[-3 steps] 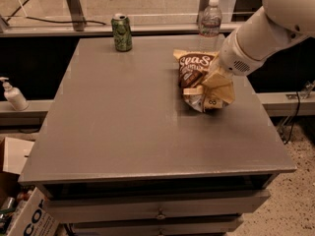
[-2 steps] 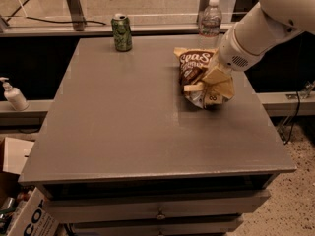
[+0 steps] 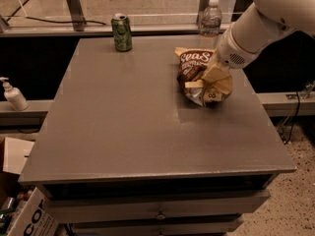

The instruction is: Move brown chip bag near water bottle

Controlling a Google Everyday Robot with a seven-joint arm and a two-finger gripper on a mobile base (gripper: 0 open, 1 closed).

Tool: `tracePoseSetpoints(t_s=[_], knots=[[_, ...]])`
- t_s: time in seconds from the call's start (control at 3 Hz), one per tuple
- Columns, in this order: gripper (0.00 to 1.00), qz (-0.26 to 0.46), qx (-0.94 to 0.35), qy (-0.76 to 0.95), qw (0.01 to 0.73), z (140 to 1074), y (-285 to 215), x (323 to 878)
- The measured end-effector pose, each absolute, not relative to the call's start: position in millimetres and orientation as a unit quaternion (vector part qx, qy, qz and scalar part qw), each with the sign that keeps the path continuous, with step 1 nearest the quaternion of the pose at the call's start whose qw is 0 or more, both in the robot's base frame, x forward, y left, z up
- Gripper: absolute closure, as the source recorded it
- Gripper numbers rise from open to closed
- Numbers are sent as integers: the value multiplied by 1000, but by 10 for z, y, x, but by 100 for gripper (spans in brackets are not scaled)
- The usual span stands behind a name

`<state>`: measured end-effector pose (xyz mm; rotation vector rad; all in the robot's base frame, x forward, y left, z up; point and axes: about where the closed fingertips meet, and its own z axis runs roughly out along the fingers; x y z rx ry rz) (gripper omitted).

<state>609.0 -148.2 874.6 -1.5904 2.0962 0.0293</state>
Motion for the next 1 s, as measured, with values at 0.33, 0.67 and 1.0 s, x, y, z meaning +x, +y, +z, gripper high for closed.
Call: tracePoseSetpoints(t_s=[0.33,0.67,1.0], knots=[[100,11,-585,771,252,8752,-1482,6090],[82,13,-582,775,247,8707,-1495,6099],[59,13,-582,775,247,8715,-1496,6100]])
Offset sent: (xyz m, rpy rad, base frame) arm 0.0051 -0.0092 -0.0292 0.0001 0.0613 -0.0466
